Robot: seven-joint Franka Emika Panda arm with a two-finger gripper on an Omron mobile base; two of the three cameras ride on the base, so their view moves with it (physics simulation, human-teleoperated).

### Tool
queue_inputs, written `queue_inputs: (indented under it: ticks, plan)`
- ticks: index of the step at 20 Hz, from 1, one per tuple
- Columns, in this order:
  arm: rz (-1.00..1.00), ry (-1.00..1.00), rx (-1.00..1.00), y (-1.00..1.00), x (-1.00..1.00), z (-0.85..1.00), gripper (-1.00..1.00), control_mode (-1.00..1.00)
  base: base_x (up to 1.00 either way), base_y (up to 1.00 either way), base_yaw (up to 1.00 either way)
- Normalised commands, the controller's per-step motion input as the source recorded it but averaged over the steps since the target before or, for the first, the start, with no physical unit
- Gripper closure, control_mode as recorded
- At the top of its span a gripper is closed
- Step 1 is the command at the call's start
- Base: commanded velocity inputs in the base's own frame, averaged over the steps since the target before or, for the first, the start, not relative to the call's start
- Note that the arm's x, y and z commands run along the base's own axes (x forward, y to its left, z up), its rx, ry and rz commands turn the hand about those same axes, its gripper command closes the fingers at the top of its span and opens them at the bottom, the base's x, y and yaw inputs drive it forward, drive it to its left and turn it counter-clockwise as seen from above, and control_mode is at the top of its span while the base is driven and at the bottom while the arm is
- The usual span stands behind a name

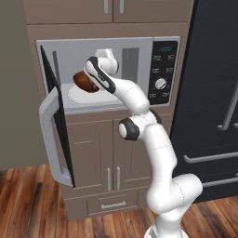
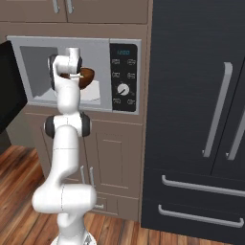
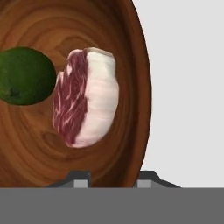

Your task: The microwave is finished heating the steak and lime. Take the bowl containing the food and place it on the dining counter.

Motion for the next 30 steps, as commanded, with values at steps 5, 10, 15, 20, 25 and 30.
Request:
queue_inputs:
  ticks: [5, 10, 15, 20, 25, 30]
  plan:
    - [0.0, 0.0, 0.0, 0.0, -0.21, -0.22, 1.0, -1.0, 0.0, 0.0, 0.0]
    - [0.0, 0.0, 0.0, 0.0, -0.24, -0.19, 1.0, -1.0, 0.0, 0.0, 0.0]
    - [0.0, -0.03, 0.03, -0.1, -0.41, -0.04, 1.0, -1.0, 0.0, 0.0, 0.0]
    - [0.0, -0.06, 0.18, -0.29, -0.61, 0.0, 1.0, -1.0, 0.0, 0.0, 0.0]
    - [0.0, -0.02, 0.15, -0.06, -0.24, -0.33, 1.0, -1.0, 0.0, 0.0, 0.0]
    - [0.0, 0.0, 0.22, 0.0, -0.21, -0.58, 1.0, -1.0, 0.0, 0.0, 0.0]
